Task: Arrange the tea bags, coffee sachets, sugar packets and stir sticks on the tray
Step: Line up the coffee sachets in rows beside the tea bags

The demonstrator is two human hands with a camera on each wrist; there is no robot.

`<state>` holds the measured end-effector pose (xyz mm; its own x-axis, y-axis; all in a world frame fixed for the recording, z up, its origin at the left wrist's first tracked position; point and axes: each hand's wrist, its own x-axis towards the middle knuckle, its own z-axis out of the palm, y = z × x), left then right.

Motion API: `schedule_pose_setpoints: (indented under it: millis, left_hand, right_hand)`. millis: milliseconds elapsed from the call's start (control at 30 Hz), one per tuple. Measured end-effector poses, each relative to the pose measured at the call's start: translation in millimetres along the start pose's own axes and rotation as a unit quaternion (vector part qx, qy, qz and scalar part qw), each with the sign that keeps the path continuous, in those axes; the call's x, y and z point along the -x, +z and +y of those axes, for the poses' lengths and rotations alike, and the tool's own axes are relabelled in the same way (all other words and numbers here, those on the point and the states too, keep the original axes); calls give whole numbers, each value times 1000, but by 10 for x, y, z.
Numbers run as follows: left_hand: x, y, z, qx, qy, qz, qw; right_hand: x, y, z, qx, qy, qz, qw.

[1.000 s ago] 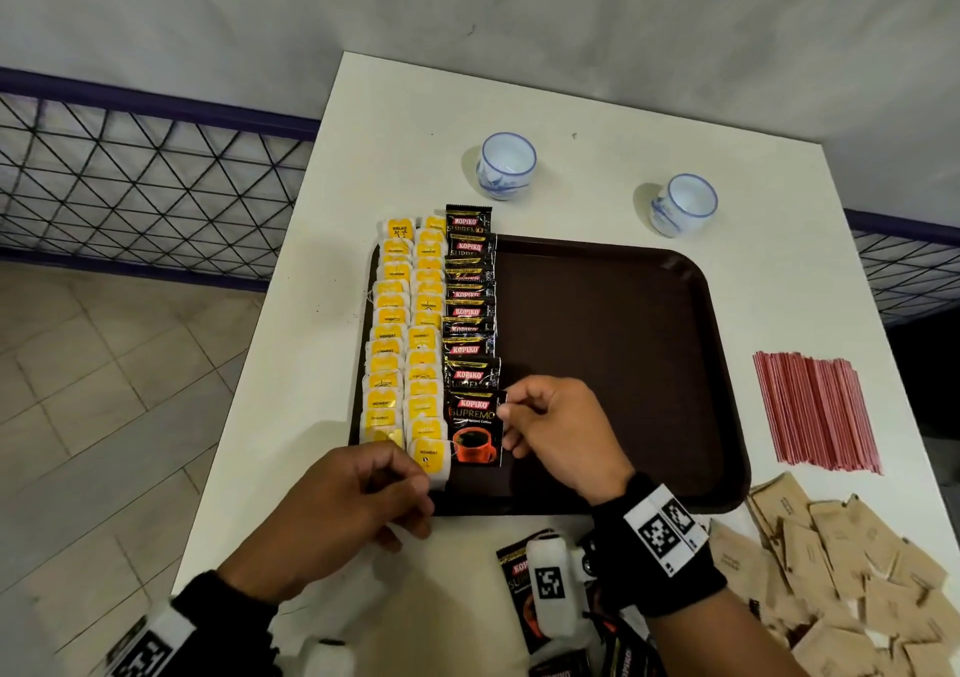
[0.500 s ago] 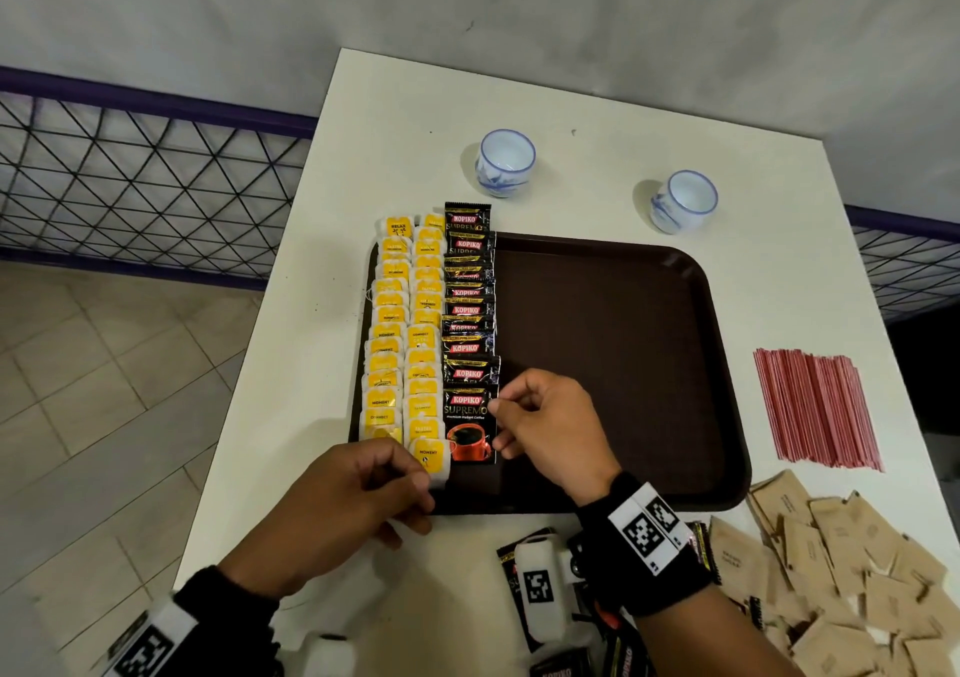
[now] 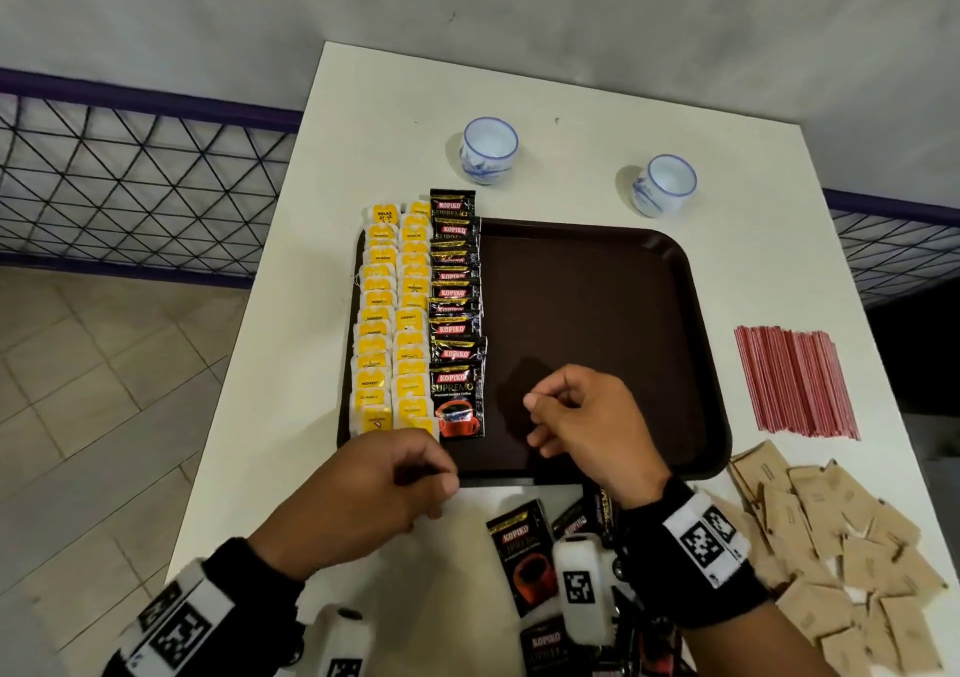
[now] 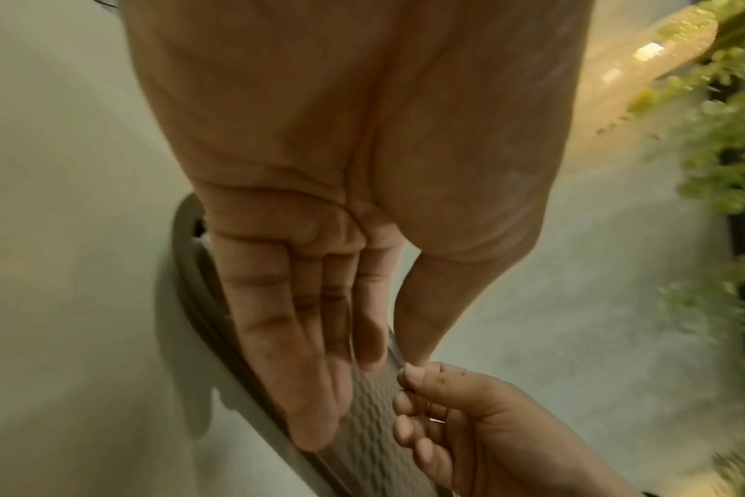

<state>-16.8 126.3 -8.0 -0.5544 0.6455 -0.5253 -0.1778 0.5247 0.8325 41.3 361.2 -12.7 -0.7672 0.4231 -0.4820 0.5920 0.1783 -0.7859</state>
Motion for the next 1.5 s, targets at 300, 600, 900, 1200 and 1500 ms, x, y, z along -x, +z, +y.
schedule_pose_setpoints:
  millis: [300, 600, 900, 1200, 1500]
  left_hand:
    - [-23, 696, 166, -304, 129, -64, 942]
    - [-48, 1194, 122, -437, 97, -28, 894]
    - [-56, 1231, 64, -334, 26, -7, 942]
    - [-86, 1127, 72, -246, 13, -11, 969]
    - [-116, 1076, 62, -182, 7, -45, 982]
  right_hand:
    - [847, -791, 547, 189, -9, 42, 981]
    - [934, -727, 847, 361, -8, 13, 932]
    - [969, -619, 955, 327, -62, 4, 943]
    - [906, -502, 951, 364, -77, -32, 928]
    - [857, -430, 944, 366, -89, -59, 925]
